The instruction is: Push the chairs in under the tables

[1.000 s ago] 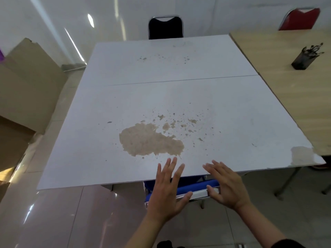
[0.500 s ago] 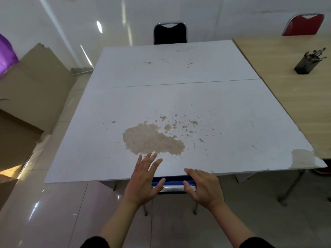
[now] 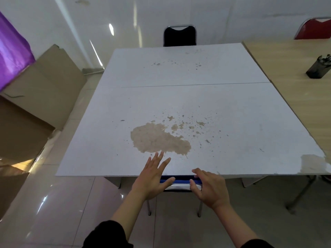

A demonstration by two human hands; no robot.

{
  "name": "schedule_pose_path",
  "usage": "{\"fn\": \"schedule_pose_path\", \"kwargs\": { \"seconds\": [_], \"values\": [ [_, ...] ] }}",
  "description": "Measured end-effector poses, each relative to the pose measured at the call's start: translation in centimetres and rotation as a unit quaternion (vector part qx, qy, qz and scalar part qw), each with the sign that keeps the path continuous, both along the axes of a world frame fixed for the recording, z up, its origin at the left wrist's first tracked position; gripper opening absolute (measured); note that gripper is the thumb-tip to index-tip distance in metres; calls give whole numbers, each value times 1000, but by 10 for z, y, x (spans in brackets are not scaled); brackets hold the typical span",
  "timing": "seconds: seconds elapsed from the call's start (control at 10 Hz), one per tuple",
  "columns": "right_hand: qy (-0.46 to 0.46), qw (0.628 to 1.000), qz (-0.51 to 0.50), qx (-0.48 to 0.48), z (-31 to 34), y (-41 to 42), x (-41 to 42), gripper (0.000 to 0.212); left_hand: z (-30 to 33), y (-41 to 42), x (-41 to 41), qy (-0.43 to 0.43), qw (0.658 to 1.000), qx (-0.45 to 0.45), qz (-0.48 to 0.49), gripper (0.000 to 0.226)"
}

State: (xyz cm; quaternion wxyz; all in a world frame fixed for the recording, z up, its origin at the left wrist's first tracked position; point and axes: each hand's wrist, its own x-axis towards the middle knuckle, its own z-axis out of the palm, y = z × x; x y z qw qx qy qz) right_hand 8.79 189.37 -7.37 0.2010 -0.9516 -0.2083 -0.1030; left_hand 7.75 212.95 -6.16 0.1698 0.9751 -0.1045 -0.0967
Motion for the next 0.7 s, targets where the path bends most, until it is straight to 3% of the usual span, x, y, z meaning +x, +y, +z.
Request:
{"fn": "schedule_pose_path", "kwargs": {
  "seconds": [0.4, 0.6, 0.7],
  "values": [
    [21, 998, -41, -34, 8, 5, -6, 28, 0, 6, 6, 111, 989, -54, -77, 78],
    [138, 984, -113, -25, 7, 12, -17, 17, 0, 10, 14, 198, 965, -95, -141, 86],
    [221, 962, -160, 14, 15, 20, -10, 19, 7, 23, 30, 132, 963, -59, -228, 84]
  ]
}}
